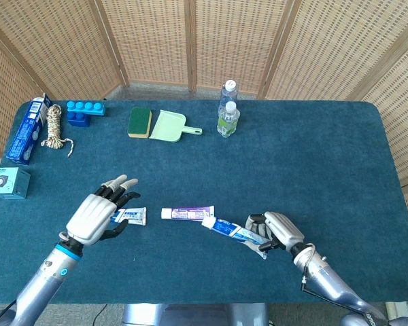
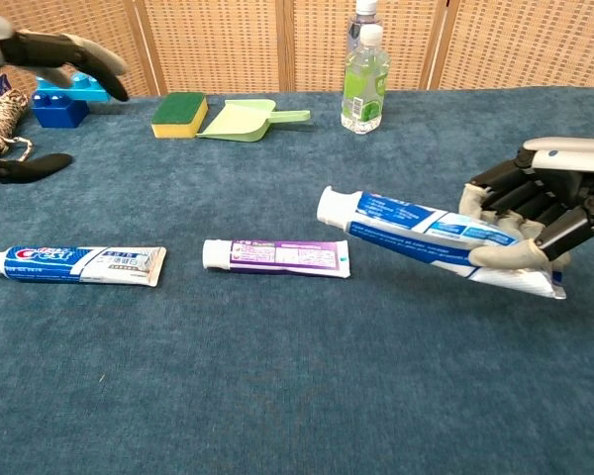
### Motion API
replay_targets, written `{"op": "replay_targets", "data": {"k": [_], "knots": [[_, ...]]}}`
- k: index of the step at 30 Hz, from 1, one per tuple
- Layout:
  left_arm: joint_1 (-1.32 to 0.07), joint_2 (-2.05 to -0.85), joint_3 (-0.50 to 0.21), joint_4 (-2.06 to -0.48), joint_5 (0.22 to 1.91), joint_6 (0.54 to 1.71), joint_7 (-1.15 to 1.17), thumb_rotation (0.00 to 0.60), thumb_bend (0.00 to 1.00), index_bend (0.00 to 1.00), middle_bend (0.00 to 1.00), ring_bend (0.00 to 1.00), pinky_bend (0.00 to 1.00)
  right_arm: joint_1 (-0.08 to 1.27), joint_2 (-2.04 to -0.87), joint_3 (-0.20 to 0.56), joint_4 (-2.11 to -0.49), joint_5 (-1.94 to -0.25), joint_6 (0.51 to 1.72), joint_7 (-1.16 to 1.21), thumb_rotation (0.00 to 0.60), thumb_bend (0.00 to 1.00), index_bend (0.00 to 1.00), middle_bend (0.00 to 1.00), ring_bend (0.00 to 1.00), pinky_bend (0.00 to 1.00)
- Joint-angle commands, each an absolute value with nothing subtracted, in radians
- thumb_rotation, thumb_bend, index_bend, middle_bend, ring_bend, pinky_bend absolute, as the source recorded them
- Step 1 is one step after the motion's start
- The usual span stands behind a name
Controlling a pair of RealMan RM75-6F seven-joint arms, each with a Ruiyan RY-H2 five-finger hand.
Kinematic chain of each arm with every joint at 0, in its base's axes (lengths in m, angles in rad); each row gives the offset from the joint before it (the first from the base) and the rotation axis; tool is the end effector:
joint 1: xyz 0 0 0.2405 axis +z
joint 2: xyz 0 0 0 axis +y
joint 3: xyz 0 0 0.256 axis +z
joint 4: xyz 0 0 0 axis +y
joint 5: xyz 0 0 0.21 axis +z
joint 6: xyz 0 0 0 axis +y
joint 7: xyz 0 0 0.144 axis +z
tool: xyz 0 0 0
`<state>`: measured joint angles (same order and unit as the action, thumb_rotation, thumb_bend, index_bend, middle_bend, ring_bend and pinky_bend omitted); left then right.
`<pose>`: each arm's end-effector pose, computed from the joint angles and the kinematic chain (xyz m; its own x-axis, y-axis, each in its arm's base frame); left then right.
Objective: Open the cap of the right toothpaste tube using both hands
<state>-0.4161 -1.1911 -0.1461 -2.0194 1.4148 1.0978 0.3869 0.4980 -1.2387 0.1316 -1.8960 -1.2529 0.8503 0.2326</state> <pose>-0.1454 0.2421 0.0787 0.3872 0.2036 0.8992 0.8621 -0.4258 -0.2748 -0.1721 -0.2543 0.0344 -0.1258 -0.5917 0.7963 -0.9717 -0.0884 -0.2192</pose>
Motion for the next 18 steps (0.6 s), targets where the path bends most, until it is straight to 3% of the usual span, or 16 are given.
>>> {"op": "replay_targets", "data": {"k": [1, 18], "knots": [[-0.455, -1.218, -0.158, -2.028, 1.354, 1.062, 0.418, 0.600, 0.36, 0.22, 0.13, 0.07, 0.15, 0.502, -1.243, 0.130, -1.900, -1.249, 0.855, 0.225, 0.600, 0.48, 0.96, 0.72, 0.69, 0.77], [-0.635, -1.275, -0.199, -2.083, 1.031, 0.938, 0.482, 0.600, 0.34, 0.26, 0.12, 0.07, 0.17, 0.531, -1.305, 0.145, -1.911, -1.232, 0.885, 0.201, 0.600, 0.48, 0.96, 0.72, 0.69, 0.77]]}}
